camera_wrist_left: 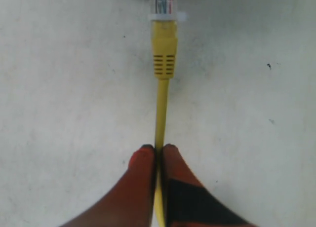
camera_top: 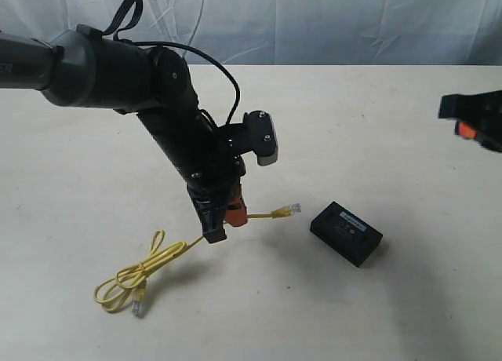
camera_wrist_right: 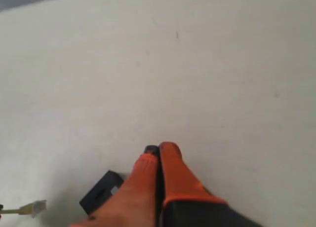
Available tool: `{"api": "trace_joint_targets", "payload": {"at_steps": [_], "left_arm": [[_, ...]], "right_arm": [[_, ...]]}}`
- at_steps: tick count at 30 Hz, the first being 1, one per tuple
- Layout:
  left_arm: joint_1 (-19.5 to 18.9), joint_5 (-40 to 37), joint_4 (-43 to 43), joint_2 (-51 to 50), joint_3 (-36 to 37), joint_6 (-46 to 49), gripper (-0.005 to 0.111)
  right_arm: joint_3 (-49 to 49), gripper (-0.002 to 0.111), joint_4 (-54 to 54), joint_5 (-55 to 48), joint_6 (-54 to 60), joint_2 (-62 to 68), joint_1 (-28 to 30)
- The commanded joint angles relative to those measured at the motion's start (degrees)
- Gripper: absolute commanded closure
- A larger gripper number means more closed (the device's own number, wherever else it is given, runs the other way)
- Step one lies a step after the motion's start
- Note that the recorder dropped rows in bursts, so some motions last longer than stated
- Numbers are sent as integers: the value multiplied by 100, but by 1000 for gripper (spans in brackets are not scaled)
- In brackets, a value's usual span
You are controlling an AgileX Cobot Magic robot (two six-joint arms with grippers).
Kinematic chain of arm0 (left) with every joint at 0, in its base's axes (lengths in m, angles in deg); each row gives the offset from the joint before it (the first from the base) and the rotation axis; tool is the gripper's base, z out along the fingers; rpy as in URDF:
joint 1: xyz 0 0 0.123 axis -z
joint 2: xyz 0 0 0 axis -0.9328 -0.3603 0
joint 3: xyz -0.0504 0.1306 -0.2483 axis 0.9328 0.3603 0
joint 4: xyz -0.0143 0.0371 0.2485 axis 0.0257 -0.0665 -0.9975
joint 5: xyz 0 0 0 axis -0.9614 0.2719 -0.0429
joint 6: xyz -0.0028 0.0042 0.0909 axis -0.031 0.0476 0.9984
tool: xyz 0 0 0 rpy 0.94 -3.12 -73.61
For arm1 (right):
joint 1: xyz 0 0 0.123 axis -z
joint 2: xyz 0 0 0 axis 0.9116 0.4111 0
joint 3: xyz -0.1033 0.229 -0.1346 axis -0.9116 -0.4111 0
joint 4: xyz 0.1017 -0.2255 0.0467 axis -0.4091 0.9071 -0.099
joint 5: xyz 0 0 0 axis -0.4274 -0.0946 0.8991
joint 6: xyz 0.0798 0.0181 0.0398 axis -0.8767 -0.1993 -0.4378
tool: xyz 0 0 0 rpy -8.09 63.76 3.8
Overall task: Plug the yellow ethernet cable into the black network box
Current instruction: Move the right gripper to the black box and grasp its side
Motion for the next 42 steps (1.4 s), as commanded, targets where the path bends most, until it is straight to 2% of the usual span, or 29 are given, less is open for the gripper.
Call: {"api": "trace_joint_targets", "payload": {"at_steps": [1, 7, 12, 16, 42], "left_arm": [[10, -75, 105, -65, 41, 3, 107], [10, -126, 96, -65, 41, -6, 107], [10, -139, 96, -65, 41, -179, 107], [63, -204, 81, -65, 41, -248, 107], [75, -176, 121, -137, 171, -284, 107]], "right_arm": [[28, 109, -1013, -47, 994, 1275, -1], [28, 109, -1465, 418, 1530, 2457, -504], [28, 109, -1478, 1019, 1622, 2984, -960], [28, 109, -1478, 1225, 1632, 3193, -1112], [28, 109, -1563, 683, 1782, 3457, -1124]]}}
